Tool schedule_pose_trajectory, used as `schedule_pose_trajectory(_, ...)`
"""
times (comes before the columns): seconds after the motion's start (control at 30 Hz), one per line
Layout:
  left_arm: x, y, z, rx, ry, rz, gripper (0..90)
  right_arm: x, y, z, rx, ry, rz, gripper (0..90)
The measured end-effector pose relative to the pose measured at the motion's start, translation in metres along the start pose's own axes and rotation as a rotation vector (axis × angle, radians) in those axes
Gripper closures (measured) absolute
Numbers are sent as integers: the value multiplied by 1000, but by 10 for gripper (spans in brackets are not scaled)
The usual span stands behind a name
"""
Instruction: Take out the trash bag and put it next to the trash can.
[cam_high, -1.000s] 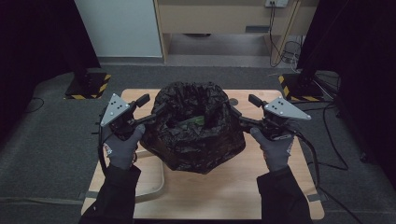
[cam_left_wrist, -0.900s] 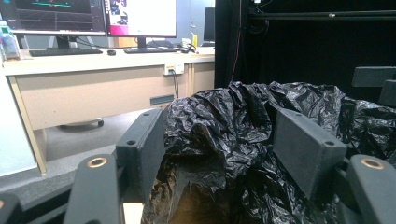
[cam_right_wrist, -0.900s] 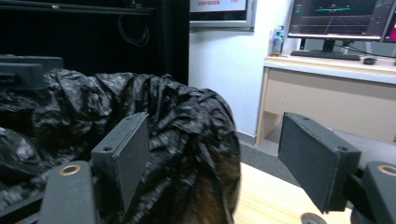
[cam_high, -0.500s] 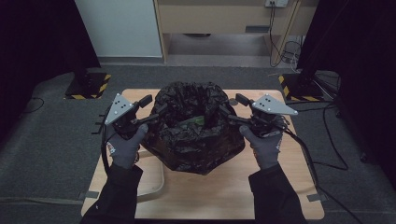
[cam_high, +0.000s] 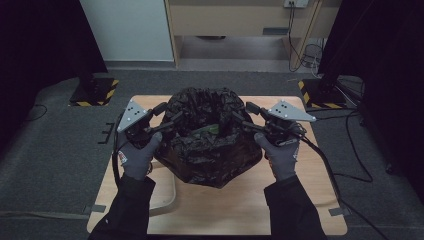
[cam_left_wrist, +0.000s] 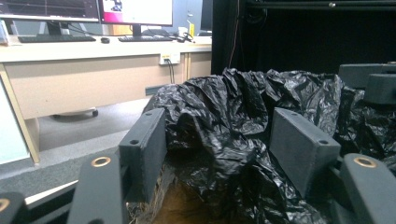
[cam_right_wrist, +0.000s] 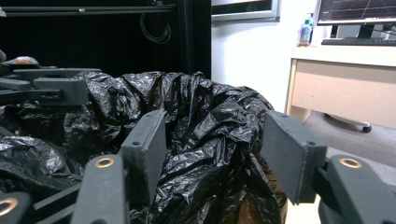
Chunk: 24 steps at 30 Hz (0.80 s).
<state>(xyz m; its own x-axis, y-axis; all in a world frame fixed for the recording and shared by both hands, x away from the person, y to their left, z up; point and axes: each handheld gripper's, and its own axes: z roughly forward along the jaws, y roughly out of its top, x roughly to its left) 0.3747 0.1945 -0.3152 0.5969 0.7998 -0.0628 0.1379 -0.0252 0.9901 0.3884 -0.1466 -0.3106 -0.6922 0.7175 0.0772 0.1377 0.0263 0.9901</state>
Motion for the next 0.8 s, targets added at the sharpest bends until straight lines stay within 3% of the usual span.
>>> schedule_pose_trajectory(0.4, -6, 3, 3, 19, -5, 5, 537, 2, 0, 1, -2, 36, 20, 643)
schedule_pose_trajectory(0.53, -6, 3, 1, 20, 14, 7, 607, 6, 2, 1, 9, 7, -18, 706)
schedule_pose_trajectory(0.8, -13, 7, -1, 14, 57, 38, 643, 7, 3, -1, -8, -46, -54, 882)
